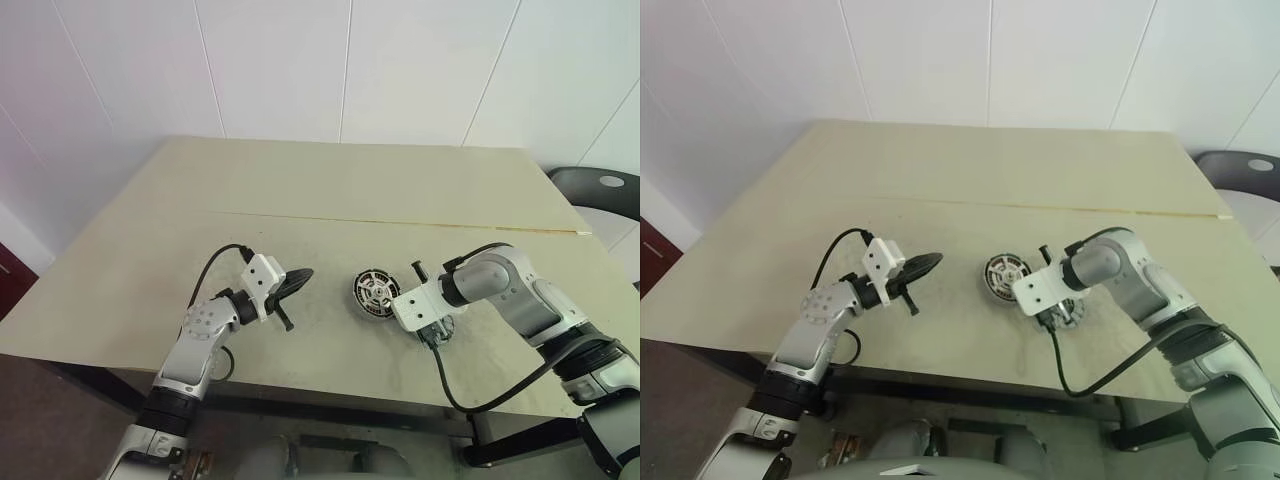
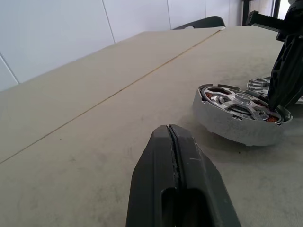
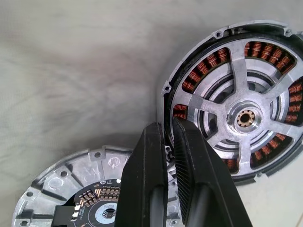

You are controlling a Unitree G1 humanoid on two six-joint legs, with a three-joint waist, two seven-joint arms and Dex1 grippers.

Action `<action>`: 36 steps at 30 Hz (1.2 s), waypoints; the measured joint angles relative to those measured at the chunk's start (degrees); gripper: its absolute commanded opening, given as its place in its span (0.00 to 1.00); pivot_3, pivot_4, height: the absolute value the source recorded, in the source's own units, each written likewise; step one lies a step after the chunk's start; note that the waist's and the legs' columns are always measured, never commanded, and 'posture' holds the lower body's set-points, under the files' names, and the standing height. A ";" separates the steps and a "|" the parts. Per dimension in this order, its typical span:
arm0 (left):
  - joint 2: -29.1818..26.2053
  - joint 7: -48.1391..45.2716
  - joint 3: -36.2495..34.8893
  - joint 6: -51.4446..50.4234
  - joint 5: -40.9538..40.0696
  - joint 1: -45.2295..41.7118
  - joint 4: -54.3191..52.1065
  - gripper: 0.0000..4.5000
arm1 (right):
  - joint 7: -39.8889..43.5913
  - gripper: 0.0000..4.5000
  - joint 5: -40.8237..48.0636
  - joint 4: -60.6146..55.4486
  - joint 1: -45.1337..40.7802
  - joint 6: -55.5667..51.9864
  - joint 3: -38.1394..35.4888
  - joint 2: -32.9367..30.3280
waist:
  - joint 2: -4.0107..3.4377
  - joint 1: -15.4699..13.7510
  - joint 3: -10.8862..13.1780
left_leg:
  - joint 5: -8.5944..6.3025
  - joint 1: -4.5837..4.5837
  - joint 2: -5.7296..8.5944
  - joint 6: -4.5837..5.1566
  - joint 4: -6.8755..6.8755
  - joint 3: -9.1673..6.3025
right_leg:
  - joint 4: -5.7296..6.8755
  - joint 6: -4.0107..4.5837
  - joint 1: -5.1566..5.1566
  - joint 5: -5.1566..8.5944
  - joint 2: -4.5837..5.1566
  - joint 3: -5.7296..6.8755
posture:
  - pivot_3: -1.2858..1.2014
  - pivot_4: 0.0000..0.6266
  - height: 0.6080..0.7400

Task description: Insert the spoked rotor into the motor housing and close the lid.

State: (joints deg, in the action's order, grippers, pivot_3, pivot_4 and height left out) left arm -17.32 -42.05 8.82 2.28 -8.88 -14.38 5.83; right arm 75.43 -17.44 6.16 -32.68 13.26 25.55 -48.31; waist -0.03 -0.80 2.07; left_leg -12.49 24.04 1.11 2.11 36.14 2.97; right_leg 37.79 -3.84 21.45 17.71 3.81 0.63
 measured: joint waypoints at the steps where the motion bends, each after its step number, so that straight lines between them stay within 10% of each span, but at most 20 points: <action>1: 0.00 0.00 0.00 0.17 0.10 0.00 0.30 0.00 | 0.91 0.03 0.30 -0.22 -0.11 0.63 0.12 -0.35 | 0.00 0.02 0.00 | 0.00 0.00 0.00 0.00 -0.01 0.00 | -0.02 0.00 0.00 0.00 0.00 0.00 | 0.52 0.00 1.00; 22: 1.52 0.47 1.14 0.82 0.94 -1.19 1.58 0.00 | 6.00 0.03 -5.43 9.97 -12.68 26.61 8.02 -1.91 | -0.02 0.21 0.01 | 0.00 0.11 0.00 0.00 -0.03 0.01 | 0.07 0.00 0.01 0.00 0.00 0.00 | 0.52 0.00 1.00; 30: 1.47 0.95 1.15 0.85 1.06 -1.00 1.59 0.00 | 6.57 0.55 -1.35 9.12 -12.65 20.42 7.13 -0.39 | -0.02 0.21 0.01 | 0.00 0.08 -0.01 -0.01 -0.01 0.01 | 0.10 0.00 0.00 0.00 0.00 0.00 | 0.52 0.00 1.00; 36: 1.51 0.96 1.26 0.95 1.88 -1.09 2.62 0.00 | 14.61 0.55 10.67 6.03 -11.85 8.23 4.40 -0.45 | -0.02 0.15 0.01 | 0.00 0.08 -0.01 0.00 -0.01 0.01 | 0.10 0.00 -0.01 0.00 0.01 -0.01 | 0.52 0.00 1.00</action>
State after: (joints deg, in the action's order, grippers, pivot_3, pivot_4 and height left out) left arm -15.82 -41.09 10.08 3.24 -7.00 -15.47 8.45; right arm 90.04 -6.77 12.19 -44.53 21.49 29.95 -48.76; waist -0.05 -0.65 2.08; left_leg -12.48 24.12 1.10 2.10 36.13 2.98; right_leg 37.88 -3.84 21.44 17.71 3.82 0.63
